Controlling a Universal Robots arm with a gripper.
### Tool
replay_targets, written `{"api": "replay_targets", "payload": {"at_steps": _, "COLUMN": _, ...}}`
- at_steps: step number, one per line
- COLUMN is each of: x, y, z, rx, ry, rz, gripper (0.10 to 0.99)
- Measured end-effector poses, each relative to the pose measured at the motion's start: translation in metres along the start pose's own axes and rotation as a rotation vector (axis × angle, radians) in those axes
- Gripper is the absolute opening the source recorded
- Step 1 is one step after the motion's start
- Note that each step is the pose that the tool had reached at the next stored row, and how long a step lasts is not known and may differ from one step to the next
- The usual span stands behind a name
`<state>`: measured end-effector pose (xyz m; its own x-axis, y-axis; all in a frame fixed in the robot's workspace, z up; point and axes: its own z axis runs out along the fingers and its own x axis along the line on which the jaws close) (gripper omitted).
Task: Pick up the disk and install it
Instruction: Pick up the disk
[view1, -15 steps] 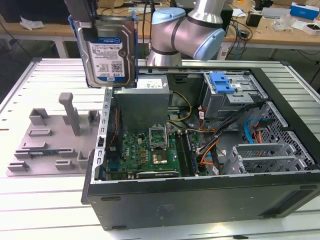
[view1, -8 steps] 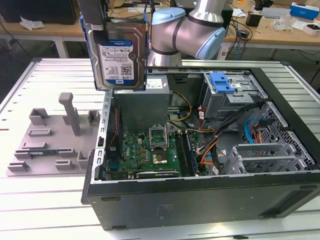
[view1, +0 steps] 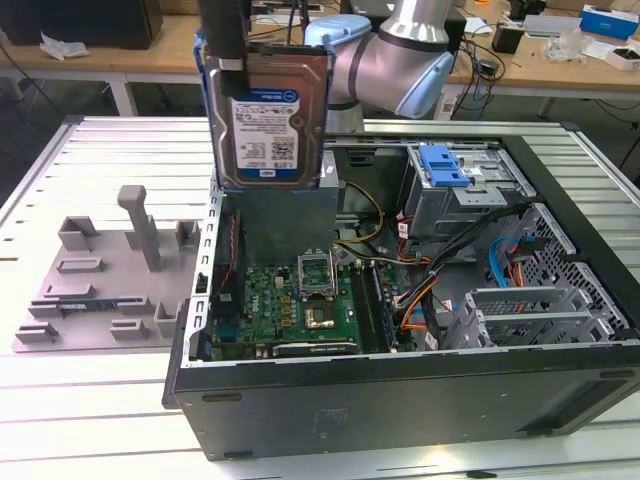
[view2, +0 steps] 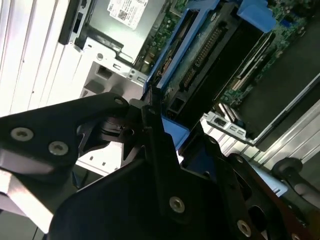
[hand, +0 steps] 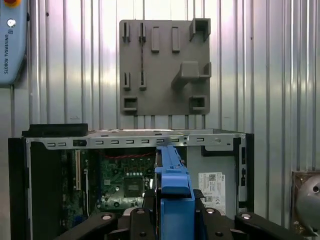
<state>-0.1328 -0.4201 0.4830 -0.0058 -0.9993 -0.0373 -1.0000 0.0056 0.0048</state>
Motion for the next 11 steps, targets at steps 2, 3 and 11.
{"api": "replay_targets", "payload": {"at_steps": 2, "x": 0.0046, "y": -0.0106, "z": -0.0003, "rx": 0.000, "ry": 0.0000, "rz": 0.000, "gripper": 0.365}}
{"api": "replay_targets", "payload": {"at_steps": 3, "x": 0.0063, "y": -0.0137, "z": -0.0003, "rx": 0.000, "ry": 0.0000, "rz": 0.000, "gripper": 0.365}}
{"api": "replay_targets", "payload": {"at_steps": 11, "x": 0.0288, "y": -0.0483, "z": -0.0014, "rx": -0.001, "ry": 0.0000, "rz": 0.000, "gripper": 0.365}}
